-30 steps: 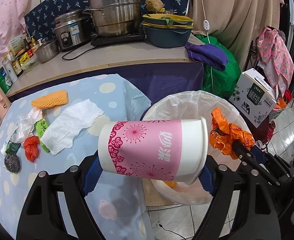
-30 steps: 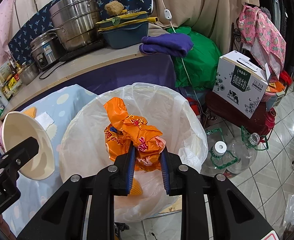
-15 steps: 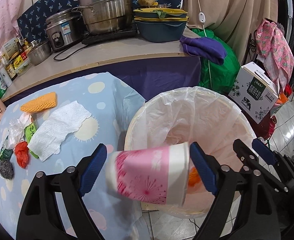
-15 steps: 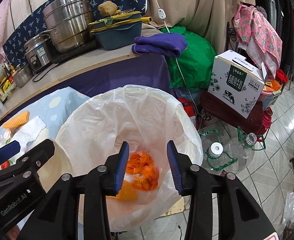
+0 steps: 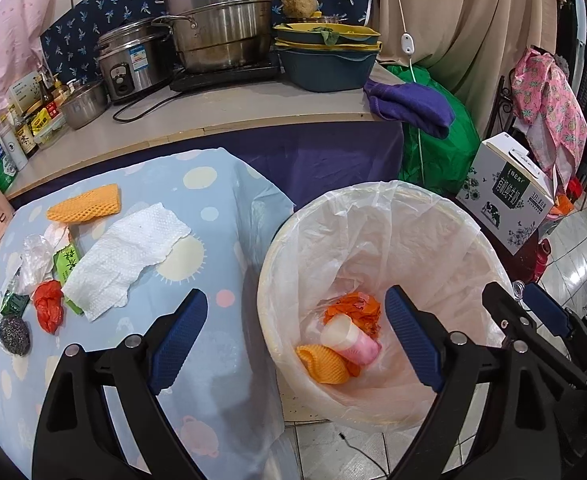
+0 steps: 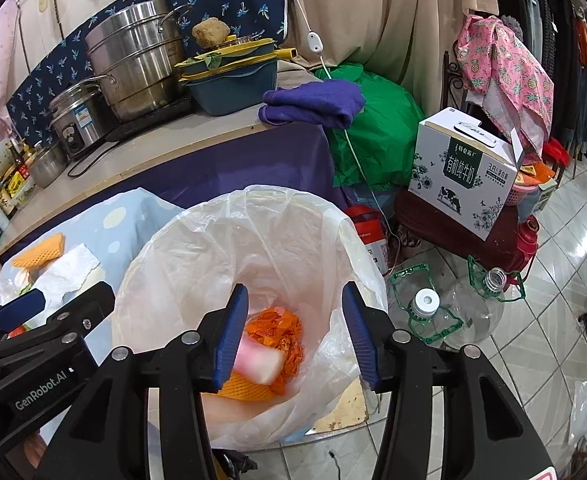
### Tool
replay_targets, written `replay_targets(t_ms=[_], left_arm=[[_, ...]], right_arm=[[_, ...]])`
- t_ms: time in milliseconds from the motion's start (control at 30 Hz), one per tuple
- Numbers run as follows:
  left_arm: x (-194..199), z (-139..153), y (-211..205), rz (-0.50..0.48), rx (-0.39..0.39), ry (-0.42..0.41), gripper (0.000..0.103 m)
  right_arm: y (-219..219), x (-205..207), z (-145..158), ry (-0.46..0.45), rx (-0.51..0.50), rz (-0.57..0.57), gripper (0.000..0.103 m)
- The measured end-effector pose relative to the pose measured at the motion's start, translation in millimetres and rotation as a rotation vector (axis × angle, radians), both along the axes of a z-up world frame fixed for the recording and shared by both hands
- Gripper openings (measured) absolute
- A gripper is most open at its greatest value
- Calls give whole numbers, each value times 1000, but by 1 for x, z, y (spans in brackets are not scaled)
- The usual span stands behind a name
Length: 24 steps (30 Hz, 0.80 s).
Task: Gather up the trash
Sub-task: 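Move both tools over the bin and release the bag and cup inside, then reach the left tool to the steel scrubber and close on it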
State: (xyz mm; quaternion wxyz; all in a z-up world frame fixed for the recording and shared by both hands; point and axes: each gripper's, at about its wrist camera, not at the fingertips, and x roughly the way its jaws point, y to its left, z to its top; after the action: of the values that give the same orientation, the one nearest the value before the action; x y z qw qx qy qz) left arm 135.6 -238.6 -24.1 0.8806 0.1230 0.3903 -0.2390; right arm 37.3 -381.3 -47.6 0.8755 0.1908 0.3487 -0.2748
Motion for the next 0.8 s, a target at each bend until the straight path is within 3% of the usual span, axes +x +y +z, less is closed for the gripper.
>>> replay_targets(t_ms=[800], left_arm=[[14, 25, 99, 144, -53, -33, 86]], right_arm=[[63, 16, 24, -5, -42, 84, 49]])
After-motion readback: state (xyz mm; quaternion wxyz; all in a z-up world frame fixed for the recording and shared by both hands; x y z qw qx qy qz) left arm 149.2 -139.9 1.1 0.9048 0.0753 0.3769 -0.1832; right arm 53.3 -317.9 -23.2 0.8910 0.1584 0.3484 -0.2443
